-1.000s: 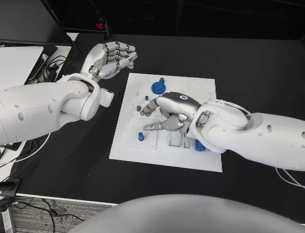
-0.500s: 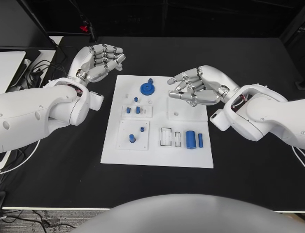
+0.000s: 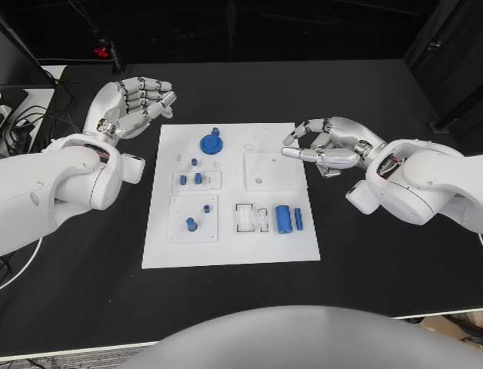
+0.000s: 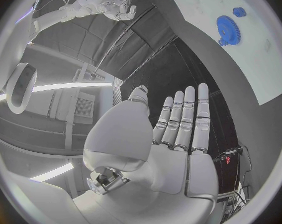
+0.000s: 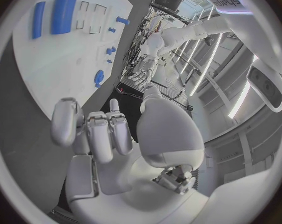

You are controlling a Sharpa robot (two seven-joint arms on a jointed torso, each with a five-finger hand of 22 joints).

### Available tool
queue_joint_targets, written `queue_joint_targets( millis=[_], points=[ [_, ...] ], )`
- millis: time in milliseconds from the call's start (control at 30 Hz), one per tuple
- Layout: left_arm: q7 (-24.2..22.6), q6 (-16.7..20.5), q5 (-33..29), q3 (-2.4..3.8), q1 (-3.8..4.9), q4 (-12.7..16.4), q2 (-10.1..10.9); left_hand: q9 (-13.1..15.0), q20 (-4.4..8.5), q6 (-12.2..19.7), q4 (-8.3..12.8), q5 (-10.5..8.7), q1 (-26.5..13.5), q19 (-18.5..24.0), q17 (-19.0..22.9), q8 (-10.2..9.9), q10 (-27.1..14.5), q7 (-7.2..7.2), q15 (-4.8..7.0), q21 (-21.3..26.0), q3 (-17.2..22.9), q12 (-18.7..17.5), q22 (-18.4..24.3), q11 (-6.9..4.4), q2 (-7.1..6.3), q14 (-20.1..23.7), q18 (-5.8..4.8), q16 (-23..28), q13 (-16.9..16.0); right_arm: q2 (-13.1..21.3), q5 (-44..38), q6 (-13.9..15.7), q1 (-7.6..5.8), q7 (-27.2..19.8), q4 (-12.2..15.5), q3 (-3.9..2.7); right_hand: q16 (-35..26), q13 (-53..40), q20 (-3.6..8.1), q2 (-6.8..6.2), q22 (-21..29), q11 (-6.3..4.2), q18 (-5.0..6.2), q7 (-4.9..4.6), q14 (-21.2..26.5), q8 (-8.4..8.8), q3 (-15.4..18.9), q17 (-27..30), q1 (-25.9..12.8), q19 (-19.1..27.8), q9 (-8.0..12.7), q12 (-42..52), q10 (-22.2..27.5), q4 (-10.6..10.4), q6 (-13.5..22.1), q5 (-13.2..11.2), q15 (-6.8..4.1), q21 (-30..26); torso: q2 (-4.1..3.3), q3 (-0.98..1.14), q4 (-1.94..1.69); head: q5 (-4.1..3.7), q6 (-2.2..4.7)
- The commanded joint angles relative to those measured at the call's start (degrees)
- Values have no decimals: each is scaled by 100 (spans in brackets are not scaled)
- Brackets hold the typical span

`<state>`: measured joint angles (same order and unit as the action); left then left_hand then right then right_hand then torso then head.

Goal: Assemble the parts on the task board

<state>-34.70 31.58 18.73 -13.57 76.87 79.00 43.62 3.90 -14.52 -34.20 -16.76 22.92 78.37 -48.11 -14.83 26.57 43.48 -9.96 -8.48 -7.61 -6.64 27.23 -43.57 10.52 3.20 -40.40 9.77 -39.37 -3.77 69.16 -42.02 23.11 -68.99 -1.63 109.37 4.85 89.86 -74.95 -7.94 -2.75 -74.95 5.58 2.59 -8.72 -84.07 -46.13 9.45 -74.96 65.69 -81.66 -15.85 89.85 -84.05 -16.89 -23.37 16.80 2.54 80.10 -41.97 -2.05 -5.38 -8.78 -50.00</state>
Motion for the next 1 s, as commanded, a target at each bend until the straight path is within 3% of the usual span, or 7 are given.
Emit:
queue_joint_targets(
  millis=[33,100,200,367,567,733,1000],
  points=[
    [-55,-49,-16,5,1,-7,-17,-4,-1,22,-4,21,-48,-39,6,26,-36,-335,-3,-25,-25,19,6,-5,4,38,52,-21,5,72,-150,111,-5,645,113,46,14,-1505,-98,-135,-1446,87,-217,-168,-593,-280,-158,-1504,-78,-716,-39,15,-595,2,-142,74,84,851,9,-17,12,-84,0],
    [-53,-50,-16,5,-5,-10,-29,-4,-1,22,-4,21,-48,-39,6,26,-36,-335,-3,-25,-25,19,6,-5,4,38,52,-21,5,146,-232,43,-4,955,203,102,14,-1505,-139,-161,-1505,110,-259,-182,-593,-456,-275,-1504,-36,-834,-51,15,-595,0,-295,88,96,990,5,-22,-10,-153,0],
    [-51,-50,-16,5,-9,-12,-36,-4,-1,22,-4,21,-48,-39,6,26,-36,-335,-3,-25,-25,19,6,-5,4,38,52,-21,5,207,-326,-86,-2,1367,302,147,14,-1505,-165,-99,-1505,114,-259,-183,-593,-566,-344,-1504,76,-834,-40,15,-595,4,-459,104,102,990,8,-25,-1,-179,0],
    [-48,-50,-16,5,-15,-17,-42,-4,-1,25,-1,28,-48,-39,8,30,-37,-334,-3,-26,-26,25,6,-5,16,39,52,-26,5,278,-546,-269,7,2048,450,183,14,-1505,-156,-122,-1505,134,-259,-193,-593,-603,-313,-1504,11,-834,6,15,-595,-1,-616,183,76,990,4,-10,9,-189,0],
    [-46,-52,-16,5,-21,-9,-22,-4,-1,25,-1,28,-48,-39,8,30,-37,-334,-3,-26,-26,25,6,-5,16,39,52,-26,5,288,-1167,-376,37,2703,697,197,14,-1505,-122,-156,-1505,93,-259,-152,-593,-460,-288,-1504,-231,-834,150,15,-595,-9,-886,267,32,990,6,-17,0,-171,0],
    [-45,-52,-16,5,-23,-2,-3,-4,-1,26,0,31,-47,-39,9,32,-38,-334,-3,-26,-27,28,7,-5,22,39,52,-28,4,217,-1701,-558,57,3273,875,200,14,-1505,-104,-287,-1505,72,-259,-132,-593,-253,-266,-1504,-469,-834,289,15,-595,-9,-1030,287,22,990,9,-16,-5,-166,0],
    [-49,-52,-16,5,-24,11,22,-4,-1,26,0,31,-47,-39,9,32,-38,-334,-3,-26,-27,28,7,-5,22,39,52,-28,4,20,-2156,-679,108,3728,940,202,14,-1505,-107,-273,-1505,67,-259,-126,-593,-204,-292,-1504,-486,-834,323,15,-595,-6,-1076,297,24,990,10,-26,8,-169,0]
  ],
)
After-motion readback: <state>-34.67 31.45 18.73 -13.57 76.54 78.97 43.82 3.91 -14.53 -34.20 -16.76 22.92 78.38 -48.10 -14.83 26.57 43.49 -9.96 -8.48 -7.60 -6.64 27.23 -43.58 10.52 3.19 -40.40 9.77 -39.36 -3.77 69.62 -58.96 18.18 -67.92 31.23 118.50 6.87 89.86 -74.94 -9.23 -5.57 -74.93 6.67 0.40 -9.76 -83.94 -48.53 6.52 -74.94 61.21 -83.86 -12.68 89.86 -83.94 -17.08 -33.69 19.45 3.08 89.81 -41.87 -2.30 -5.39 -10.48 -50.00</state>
